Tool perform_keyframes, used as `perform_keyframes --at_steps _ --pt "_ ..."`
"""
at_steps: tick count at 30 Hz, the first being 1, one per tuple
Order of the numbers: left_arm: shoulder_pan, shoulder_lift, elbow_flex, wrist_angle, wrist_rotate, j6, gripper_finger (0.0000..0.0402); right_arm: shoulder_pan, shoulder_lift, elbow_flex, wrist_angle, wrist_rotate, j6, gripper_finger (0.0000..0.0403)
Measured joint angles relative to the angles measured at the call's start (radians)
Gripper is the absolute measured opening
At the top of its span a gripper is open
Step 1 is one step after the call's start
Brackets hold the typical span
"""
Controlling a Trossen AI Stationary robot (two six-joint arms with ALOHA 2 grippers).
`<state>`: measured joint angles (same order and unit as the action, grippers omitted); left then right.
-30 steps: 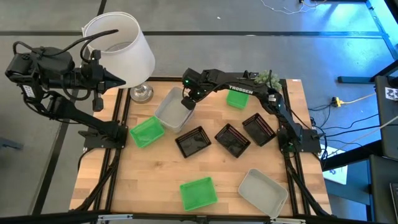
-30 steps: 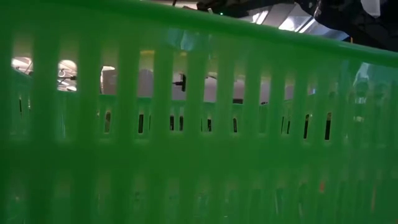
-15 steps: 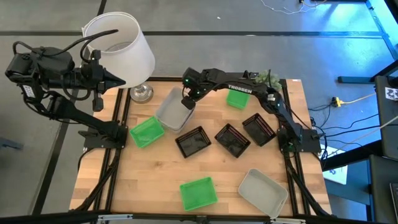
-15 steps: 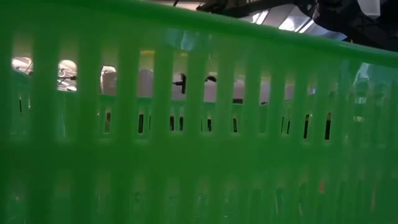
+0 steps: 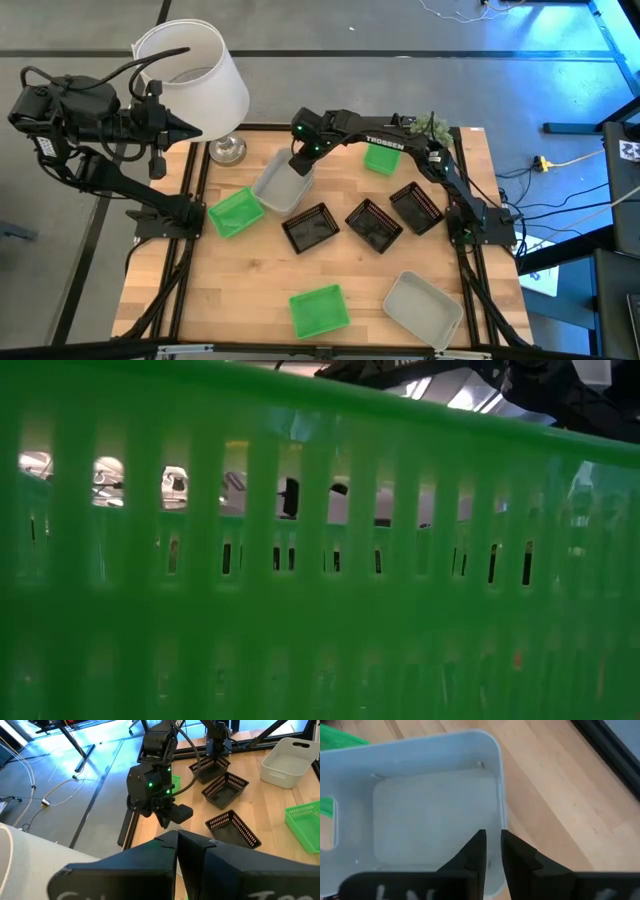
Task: Stack baskets by color
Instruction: Stack the bottom left gray bin on top of the top gray bin, then stack the bottom gray bin on top of the top gray bin
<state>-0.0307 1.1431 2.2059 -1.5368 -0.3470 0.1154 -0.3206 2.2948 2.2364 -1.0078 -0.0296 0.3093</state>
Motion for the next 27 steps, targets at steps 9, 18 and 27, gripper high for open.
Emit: perform_keyframes --at_steps 9,18,27 --pt "0.000 0.000 0.000 0.000 0.000 0.000 0.0002 -0.003 -0.002 0.036 -0.013 -0.053 -0.060 0.0050" --pt "0.000 0.000 0.000 -0.032 -0.008 -0.010 0.0005 0.057 -0.091 0.106 -0.031 -0.106 -0.187 0.0006" --pt "0.000 0.000 -0.050 -0.034 0.024 -0.061 0.0001 0.202 -0.297 0.108 -0.252 -0.061 -0.350 0.0002"
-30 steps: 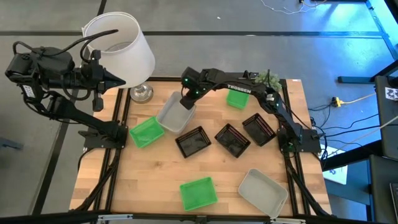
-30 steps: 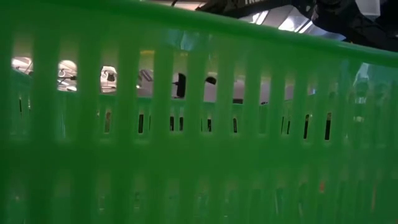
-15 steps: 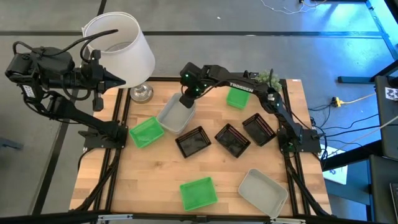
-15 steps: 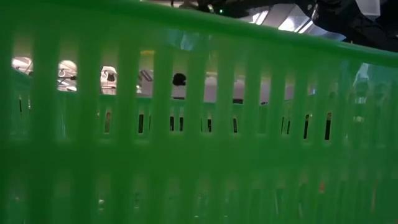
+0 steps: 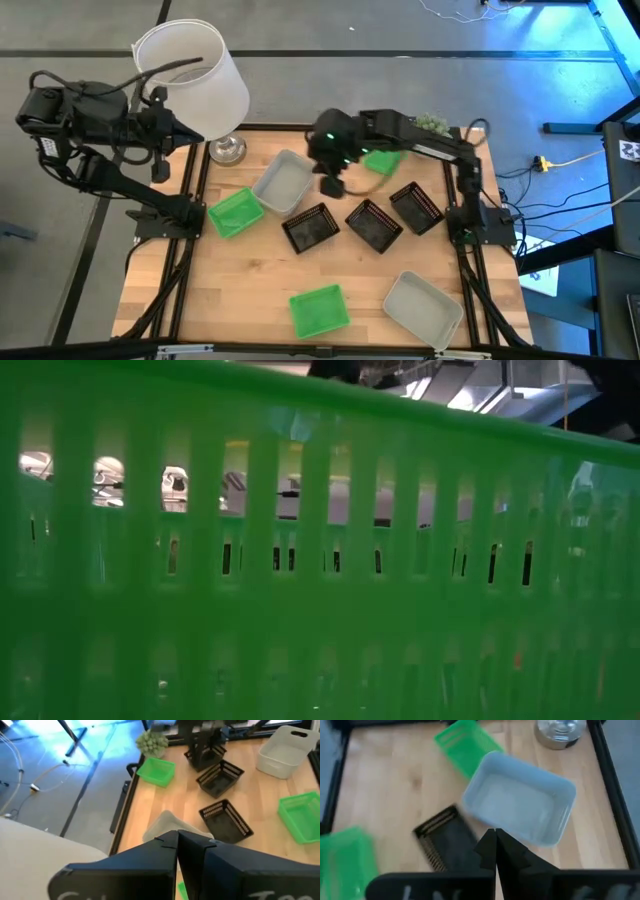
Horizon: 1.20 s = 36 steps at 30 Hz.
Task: Stack baskets by color
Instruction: Stack the bottom gray bin on top of the top gray bin
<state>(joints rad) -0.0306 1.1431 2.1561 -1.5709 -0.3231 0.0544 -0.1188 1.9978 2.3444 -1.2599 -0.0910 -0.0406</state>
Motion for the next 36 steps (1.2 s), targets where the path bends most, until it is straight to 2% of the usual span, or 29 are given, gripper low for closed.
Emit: perform_keyframes --at_steps 4,9,14,19,23,27,31,36 --pt "0.000 0.002 -0.051 0.003 0.003 -0.005 0.0002 0.083 -0.079 -0.004 -0.146 0.091 -0.023 0.0001" --pt "-0.026 0.002 -0.154 0.104 0.046 -0.038 0.0001 0.198 -0.153 -0.010 -0.323 0.159 0.063 0.0001" --pt "-0.087 0.002 -0.250 0.262 0.074 -0.047 0.0001 0.337 -0.251 -0.045 -0.312 0.164 0.120 0.0001" --pt "-0.152 0.003 -0.346 0.396 0.049 -0.048 0.0002 0.483 -0.409 -0.202 -0.309 0.236 0.276 0.0001" --pt "-0.202 0.003 -0.416 0.514 0.028 -0.052 0.0001 0.575 -0.532 -0.383 -0.310 0.198 0.473 0.0000" --pt "-0.257 0.003 -0.456 0.573 -0.041 -0.049 0.0002 0.647 -0.626 -0.566 -0.313 0.173 0.686 0.0002" --pt "-0.294 0.027 -0.463 0.578 -0.103 -0.051 0.0001 0.675 -0.673 -0.707 -0.309 0.121 0.824 0.0012" --pt "-0.333 0.034 -0.464 0.576 -0.111 -0.045 0.0001 0.666 -0.681 -0.812 -0.286 0.063 0.910 0.0027"
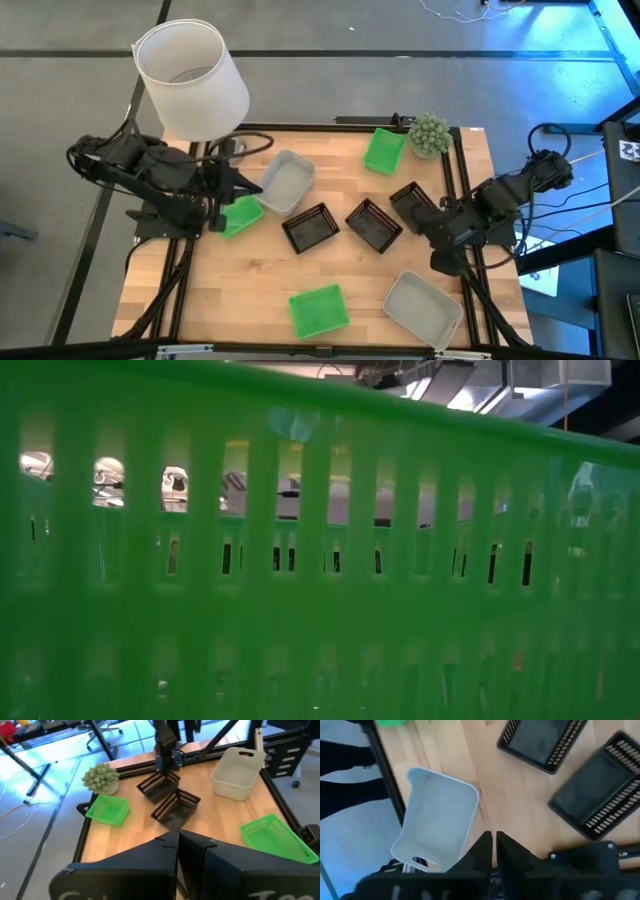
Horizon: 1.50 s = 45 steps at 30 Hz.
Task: Stack baskets by color
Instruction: Stack the bottom gray bin on top of the top gray bin
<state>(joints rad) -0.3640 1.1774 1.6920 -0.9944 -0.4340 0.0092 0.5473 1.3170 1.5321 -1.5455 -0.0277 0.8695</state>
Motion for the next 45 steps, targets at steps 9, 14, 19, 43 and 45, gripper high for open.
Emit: perform_keyframes --at_steps 9,14,19,43,45 --pt "-0.051 0.001 0.000 -0.017 0.008 0.001 0.0003 -0.037 0.006 -0.106 0.268 0.000 -0.016 0.0098" --pt "-0.084 0.001 0.000 -0.018 0.008 0.001 0.0002 -0.037 0.006 -0.196 0.367 -0.001 -0.063 0.0136" --pt "-0.110 0.001 0.000 -0.018 0.008 0.000 0.0001 -0.036 0.006 -0.318 0.389 -0.002 -0.047 0.0136" --pt "-0.131 0.001 0.000 -0.022 0.008 -0.002 0.0003 -0.031 0.006 -0.619 0.649 -0.191 0.203 0.0135" --pt "-0.131 0.001 0.001 -0.022 0.008 -0.003 0.0003 -0.025 0.009 -0.619 0.649 -0.192 0.203 0.0135"
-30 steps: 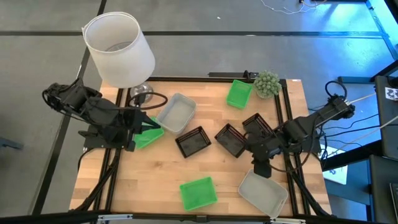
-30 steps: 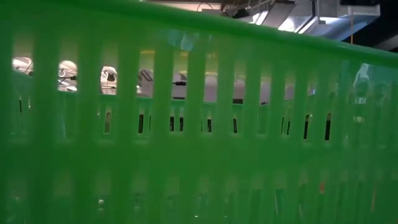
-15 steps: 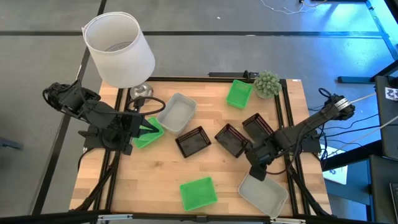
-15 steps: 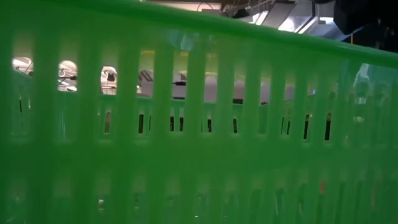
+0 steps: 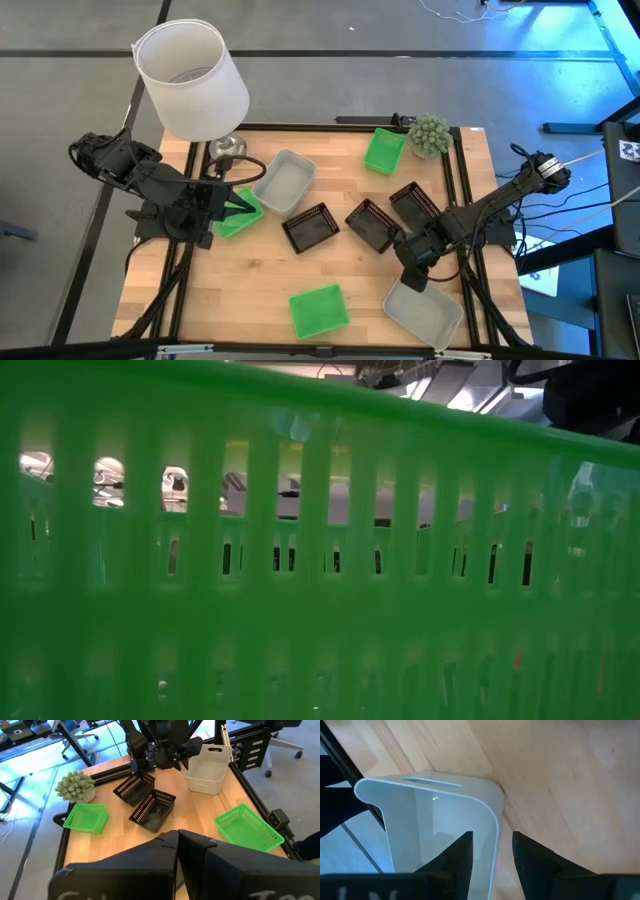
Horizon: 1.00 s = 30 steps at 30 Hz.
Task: Stack baskets by color
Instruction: Stack the bottom gray bin on top of the top gray bin
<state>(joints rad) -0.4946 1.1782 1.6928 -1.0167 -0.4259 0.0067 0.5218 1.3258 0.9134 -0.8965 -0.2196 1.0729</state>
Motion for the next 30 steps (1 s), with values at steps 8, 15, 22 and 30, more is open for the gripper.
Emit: perform_keyframes --at_steps 8,15,22,30 --pt "0.000 0.000 0.000 0.000 0.000 0.000 0.0004 0.027 0.038 0.000 0.000 0.008 -0.007 0.0135" --pt "0.001 0.000 0.000 0.000 0.000 0.003 0.0004 0.033 0.129 0.000 0.005 0.016 -0.078 0.0135" --pt "0.000 0.000 0.000 0.000 0.000 0.002 0.0004 0.033 0.238 0.000 0.035 0.077 -0.136 0.0126" --pt "0.000 0.000 0.000 0.000 0.000 0.000 0.0004 0.001 0.283 0.005 0.112 0.029 -0.166 0.0012"
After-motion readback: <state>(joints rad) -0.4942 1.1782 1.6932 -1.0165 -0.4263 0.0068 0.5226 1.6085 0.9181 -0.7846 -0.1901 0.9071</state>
